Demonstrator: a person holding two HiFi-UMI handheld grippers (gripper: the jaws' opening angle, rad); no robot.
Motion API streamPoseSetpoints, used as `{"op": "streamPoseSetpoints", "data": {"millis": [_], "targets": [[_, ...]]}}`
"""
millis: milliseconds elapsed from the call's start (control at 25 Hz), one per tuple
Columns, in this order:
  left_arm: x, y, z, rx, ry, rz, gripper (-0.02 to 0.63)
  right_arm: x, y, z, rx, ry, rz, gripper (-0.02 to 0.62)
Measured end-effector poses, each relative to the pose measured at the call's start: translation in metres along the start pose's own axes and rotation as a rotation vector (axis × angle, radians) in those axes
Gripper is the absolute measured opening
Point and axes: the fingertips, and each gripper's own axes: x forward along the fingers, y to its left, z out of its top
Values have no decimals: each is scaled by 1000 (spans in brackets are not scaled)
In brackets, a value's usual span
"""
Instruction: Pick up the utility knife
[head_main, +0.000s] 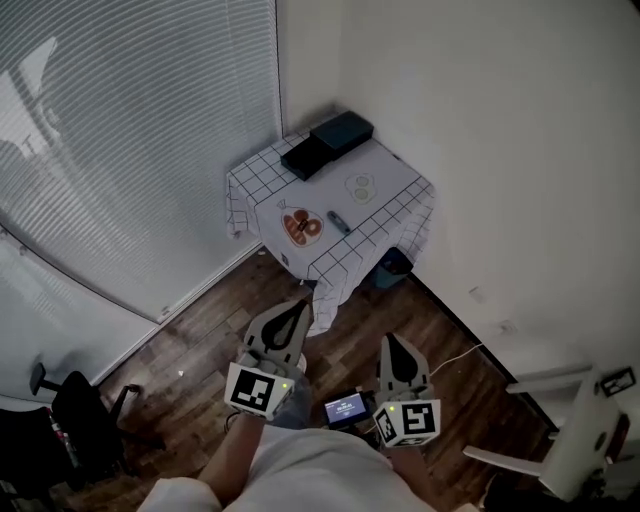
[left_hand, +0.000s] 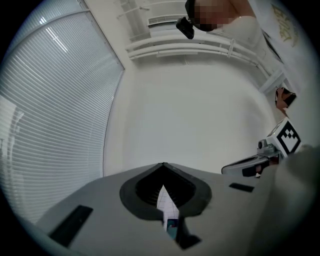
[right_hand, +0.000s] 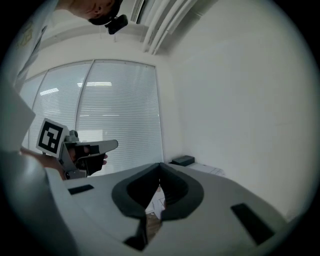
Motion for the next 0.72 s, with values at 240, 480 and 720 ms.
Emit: {"op": "streamPoseSetpoints", "data": {"millis": [240,480,720], "targets": [[49,62,2,12,11,12,6,80,-6,23,2,-13,-2,6],[89,111,-5,-5,24,10,6,142,-6,34,17,-31,12,6],[126,146,-17,-22,40,-14,6,189,-20,37,-7,-32,-32,6]]}}
